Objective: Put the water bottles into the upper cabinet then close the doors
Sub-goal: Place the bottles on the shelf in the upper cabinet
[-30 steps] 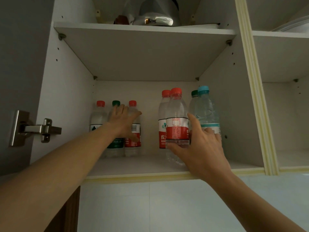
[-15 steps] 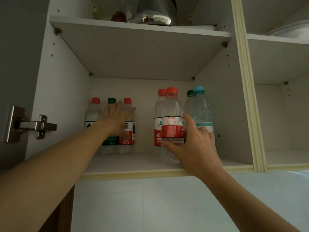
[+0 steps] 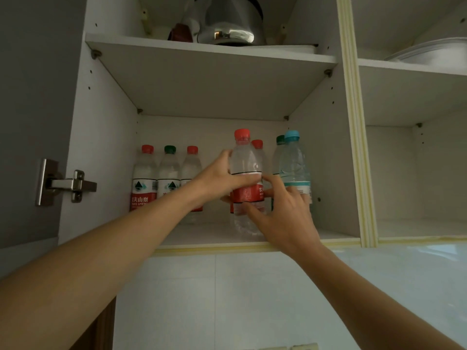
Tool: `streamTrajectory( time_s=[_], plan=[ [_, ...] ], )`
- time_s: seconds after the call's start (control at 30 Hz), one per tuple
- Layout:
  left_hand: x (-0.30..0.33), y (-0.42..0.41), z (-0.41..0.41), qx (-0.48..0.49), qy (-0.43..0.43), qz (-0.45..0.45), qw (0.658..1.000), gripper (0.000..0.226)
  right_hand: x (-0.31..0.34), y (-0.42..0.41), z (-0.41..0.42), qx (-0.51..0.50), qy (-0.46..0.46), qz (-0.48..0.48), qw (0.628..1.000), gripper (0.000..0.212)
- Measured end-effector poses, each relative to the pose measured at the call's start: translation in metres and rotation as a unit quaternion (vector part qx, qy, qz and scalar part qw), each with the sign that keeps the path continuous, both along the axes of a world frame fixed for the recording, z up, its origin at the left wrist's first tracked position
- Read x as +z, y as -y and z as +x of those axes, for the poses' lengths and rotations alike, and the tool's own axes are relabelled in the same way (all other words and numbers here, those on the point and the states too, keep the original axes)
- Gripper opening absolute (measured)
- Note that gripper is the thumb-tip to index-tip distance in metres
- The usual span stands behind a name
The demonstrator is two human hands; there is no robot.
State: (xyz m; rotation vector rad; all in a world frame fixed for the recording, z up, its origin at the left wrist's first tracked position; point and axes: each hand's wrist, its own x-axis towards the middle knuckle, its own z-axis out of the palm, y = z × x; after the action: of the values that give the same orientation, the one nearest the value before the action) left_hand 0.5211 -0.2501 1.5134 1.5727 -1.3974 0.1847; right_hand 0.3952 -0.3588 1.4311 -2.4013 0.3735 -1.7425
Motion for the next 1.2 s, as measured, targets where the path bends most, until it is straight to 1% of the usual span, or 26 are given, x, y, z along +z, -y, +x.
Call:
streamTrajectory(
  time_s=[0.13, 0.23, 0.3, 0.37, 0.53, 0.6, 0.67, 0.73, 0.77, 0.83, 0.97, 1.13, 1.2],
  plan=[
    [-0.001, -0.002, -0.001, -0.005, -0.019, -0.007, 1.0, 0.075, -0.001, -0.003, -0.003, 0.018, -0.016, 0.004, 1.0, 0.051],
    [0.005, -0.012, 0.005, 0.023, -0.011, 0.011, 1.0, 0.068, -0.003, -0.007, -0.004, 0.009, -0.026, -0.009, 1.0, 0.049],
    [0.009, -0.02, 0.014, 0.052, 0.003, 0.025, 0.998, 0.073, -0.002, -0.007, -0.005, 0.013, -0.033, -0.001, 0.999, 0.052],
    [0.01, -0.028, 0.027, 0.085, 0.028, 0.03, 0.996, 0.089, 0.0, -0.007, -0.004, 0.027, -0.047, 0.012, 0.998, 0.058],
    [0.003, -0.027, 0.055, 0.148, 0.05, 0.033, 0.987, 0.112, 0.008, -0.006, 0.004, 0.039, -0.117, 0.043, 0.991, 0.079],
    [0.002, -0.021, 0.064, 0.166, 0.061, 0.037, 0.984, 0.114, 0.014, -0.006, 0.009, 0.046, -0.14, 0.067, 0.987, 0.087],
    [0.003, -0.014, 0.069, 0.155, 0.073, 0.036, 0.984, 0.106, 0.019, -0.004, 0.015, 0.049, -0.158, 0.091, 0.982, 0.089],
    [0.005, -0.005, 0.072, 0.144, 0.086, 0.037, 0.985, 0.097, 0.025, -0.001, 0.02, 0.048, -0.175, 0.116, 0.977, 0.087],
    [0.005, -0.001, 0.075, 0.145, 0.086, 0.043, 0.985, 0.097, 0.028, 0.0, 0.023, 0.052, -0.18, 0.131, 0.974, 0.085],
    [0.004, 0.006, 0.08, 0.157, 0.079, 0.054, 0.983, 0.101, 0.034, 0.001, 0.031, 0.056, -0.179, 0.158, 0.969, 0.078],
    [-0.002, 0.018, 0.089, 0.192, 0.071, 0.06, 0.977, 0.104, 0.045, 0.001, 0.049, 0.023, -0.182, 0.184, 0.966, 0.068],
    [-0.003, 0.02, 0.094, 0.208, 0.06, 0.053, 0.975, 0.105, 0.054, -0.004, 0.062, 0.012, -0.198, 0.202, 0.959, 0.066],
    [-0.001, 0.013, 0.095, 0.194, 0.067, 0.061, 0.977, 0.113, 0.056, -0.006, 0.064, 0.014, -0.203, 0.22, 0.954, 0.068]
  ],
)
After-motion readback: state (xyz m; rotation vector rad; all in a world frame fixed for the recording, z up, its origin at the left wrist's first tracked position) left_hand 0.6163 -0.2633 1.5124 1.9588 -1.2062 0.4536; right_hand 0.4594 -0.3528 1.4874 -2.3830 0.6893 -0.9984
